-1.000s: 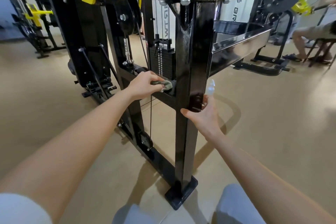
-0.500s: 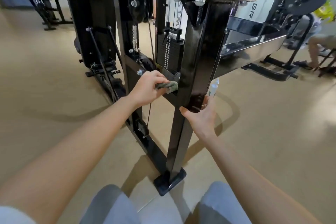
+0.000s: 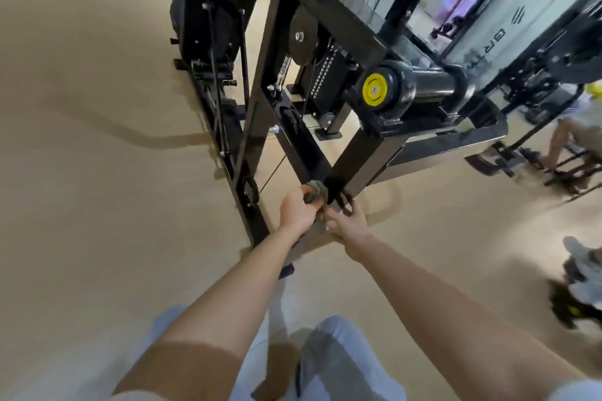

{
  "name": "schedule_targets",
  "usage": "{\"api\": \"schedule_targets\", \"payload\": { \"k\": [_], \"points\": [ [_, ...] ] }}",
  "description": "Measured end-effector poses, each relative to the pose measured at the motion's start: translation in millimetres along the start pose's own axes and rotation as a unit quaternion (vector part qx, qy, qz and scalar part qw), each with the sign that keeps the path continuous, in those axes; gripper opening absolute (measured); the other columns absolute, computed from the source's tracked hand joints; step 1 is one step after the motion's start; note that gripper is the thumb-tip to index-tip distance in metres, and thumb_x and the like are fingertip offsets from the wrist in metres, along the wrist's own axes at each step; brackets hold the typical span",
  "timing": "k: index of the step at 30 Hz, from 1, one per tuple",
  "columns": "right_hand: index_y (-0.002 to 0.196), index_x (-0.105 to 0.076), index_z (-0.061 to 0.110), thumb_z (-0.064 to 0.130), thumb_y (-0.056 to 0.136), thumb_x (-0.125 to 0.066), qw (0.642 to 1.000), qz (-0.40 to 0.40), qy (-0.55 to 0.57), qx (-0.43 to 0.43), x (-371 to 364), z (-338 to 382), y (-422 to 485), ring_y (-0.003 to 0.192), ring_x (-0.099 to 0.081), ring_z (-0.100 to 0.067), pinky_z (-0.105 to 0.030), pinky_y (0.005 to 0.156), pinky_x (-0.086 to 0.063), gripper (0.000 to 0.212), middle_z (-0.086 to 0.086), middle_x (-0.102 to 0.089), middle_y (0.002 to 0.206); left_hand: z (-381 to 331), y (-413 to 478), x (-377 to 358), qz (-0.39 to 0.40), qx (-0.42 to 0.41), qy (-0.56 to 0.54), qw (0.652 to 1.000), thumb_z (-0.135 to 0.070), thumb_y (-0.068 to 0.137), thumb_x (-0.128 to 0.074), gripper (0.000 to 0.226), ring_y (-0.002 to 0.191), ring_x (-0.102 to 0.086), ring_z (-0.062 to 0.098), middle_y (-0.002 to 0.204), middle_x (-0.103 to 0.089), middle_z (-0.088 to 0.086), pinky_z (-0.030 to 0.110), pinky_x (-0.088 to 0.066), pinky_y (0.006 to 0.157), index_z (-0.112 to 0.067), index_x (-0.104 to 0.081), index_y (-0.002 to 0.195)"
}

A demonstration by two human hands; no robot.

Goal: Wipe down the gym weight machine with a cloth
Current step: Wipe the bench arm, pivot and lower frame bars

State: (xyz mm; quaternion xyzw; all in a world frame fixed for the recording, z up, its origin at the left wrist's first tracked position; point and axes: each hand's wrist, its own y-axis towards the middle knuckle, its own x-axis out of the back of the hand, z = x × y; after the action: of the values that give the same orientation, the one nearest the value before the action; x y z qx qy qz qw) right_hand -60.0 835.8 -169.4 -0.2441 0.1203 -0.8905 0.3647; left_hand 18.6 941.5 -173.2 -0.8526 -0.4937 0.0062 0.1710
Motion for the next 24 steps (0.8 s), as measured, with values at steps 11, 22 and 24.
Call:
{"api": "schedule_targets", "payload": {
  "k": [11, 22, 24],
  "points": [
    [0.124, -0.061, 0.016, 0.007, 0.096, -0.064, 0.978, 0.187, 0.09, -0.022, 53, 114, -158, 0.096, -0.074, -0.023, -0.032, 0.073, -0.061, 0.029, -0.013, -0.07, 0.114, -112, -122, 56, 0.063, 0.056, -0.153, 0.985, -0.038, 0.092, -0.07, 0.016, 0.088, -0.072, 0.016, 0.094, -0.076, 0.001, 0.031, -0.058, 0.076, -0.022, -0.07, 0.095],
    [0.108, -0.064, 0.023, 0.003, 0.089, -0.071, 0.96, -0.081, -0.02, 0.268, 86, 243, -191, 0.089, -0.065, -0.017, -0.028, 0.075, -0.056, 0.028, -0.002, -0.067, 0.102, -258, -136, 85, -0.108, -0.037, -0.145, 0.983, -0.02, 0.09, -0.076, 0.017, 0.078, -0.073, 0.025, 0.083, -0.071, 0.012, 0.038, -0.06, 0.071, -0.017, -0.063, 0.102],
    [0.105, -0.068, 0.014, 0.001, 0.089, -0.07, 0.929, -0.15, -0.086, 0.326, 76, 259, -175, 0.086, -0.062, -0.014, -0.025, 0.072, -0.054, 0.021, -0.002, -0.065, 0.099, -270, -110, 88, -0.103, -0.066, -0.075, 0.99, -0.023, 0.091, -0.074, 0.016, 0.073, -0.072, 0.016, 0.078, -0.07, 0.003, 0.034, -0.06, 0.068, -0.025, -0.064, 0.104]
  ]
}}
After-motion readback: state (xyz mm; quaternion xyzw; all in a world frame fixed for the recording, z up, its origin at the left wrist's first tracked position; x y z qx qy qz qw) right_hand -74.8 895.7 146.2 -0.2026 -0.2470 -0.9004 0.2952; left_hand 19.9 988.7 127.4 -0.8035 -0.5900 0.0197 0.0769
